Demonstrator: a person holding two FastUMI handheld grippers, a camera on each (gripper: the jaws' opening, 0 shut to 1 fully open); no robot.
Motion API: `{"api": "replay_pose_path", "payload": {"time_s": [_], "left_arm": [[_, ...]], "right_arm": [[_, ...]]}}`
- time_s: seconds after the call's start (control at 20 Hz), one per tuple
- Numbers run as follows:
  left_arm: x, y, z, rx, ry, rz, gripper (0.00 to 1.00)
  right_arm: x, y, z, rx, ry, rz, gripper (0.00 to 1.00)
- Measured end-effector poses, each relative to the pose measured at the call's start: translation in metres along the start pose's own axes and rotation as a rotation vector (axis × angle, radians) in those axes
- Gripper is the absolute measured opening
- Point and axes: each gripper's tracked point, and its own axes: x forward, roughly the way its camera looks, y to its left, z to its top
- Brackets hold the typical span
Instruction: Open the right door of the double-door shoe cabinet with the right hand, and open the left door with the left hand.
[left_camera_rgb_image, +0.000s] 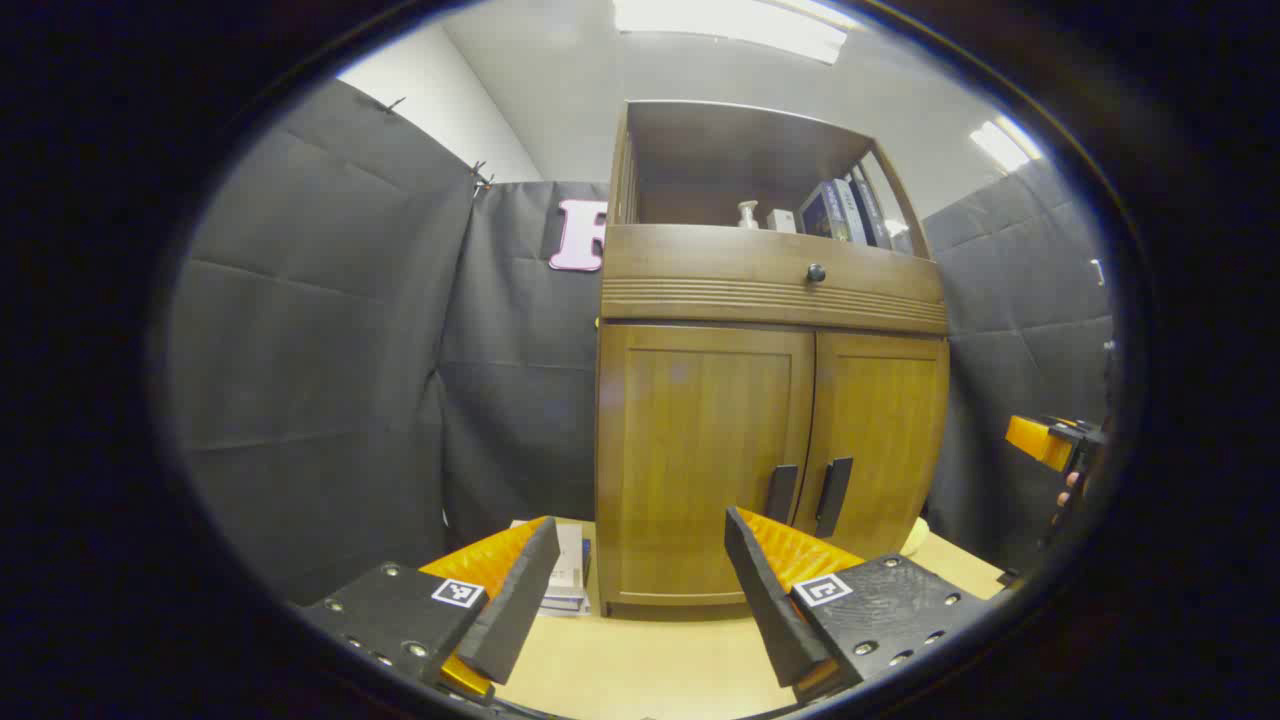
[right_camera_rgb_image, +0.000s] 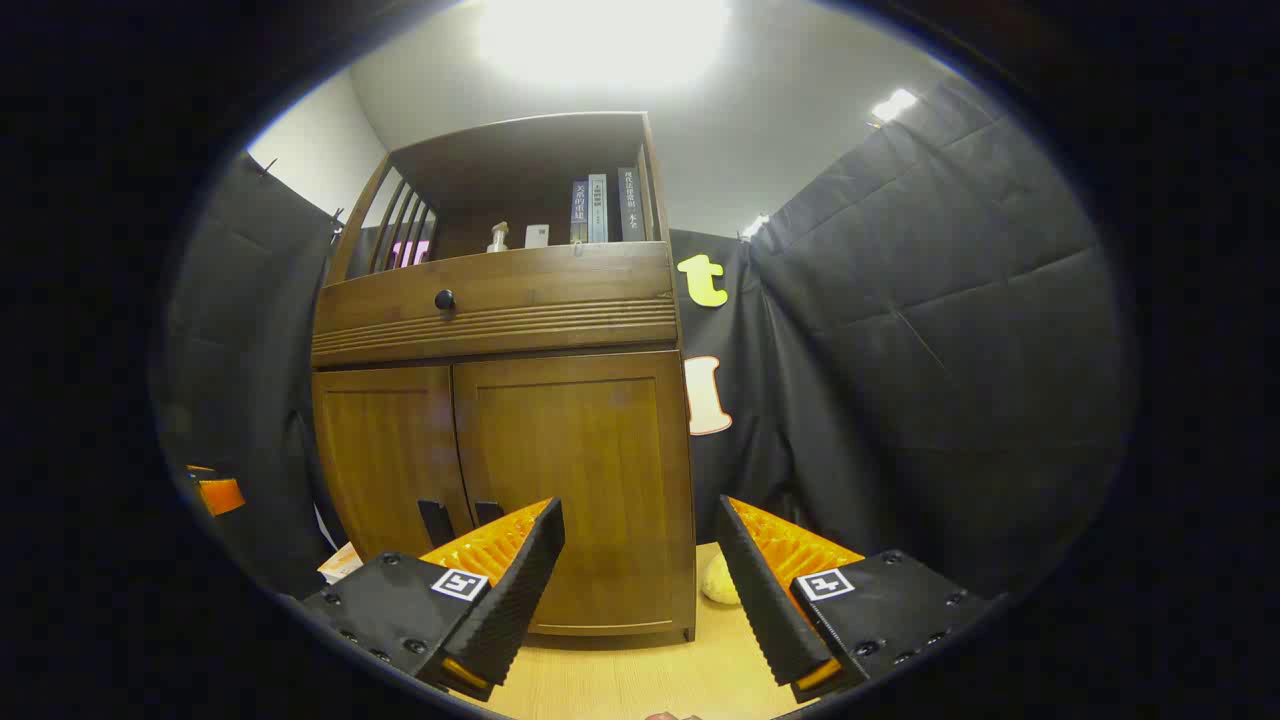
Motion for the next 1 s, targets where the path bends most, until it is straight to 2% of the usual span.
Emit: {"api": "replay_pose_path", "payload": {"time_s": [0.2,0.55,0.8,1.0], "left_arm": [[0.003,-0.005,-0.001,-0.013,-0.008,-0.015,0.95],[0.007,-0.007,-0.017,0.028,0.014,-0.046,0.96],[0.007,-0.005,-0.018,0.016,0.010,-0.030,0.95],[0.005,-0.005,-0.017,0.029,0.009,-0.020,0.95]], "right_arm": [[-0.005,0.003,-0.003,-0.003,0.019,0.005,0.96],[-0.005,0.016,-0.012,0.003,0.078,0.008,0.96],[-0.003,0.038,-0.005,-0.025,0.067,0.063,0.96],[0.025,0.057,-0.016,0.038,0.118,0.100,0.96]]}}
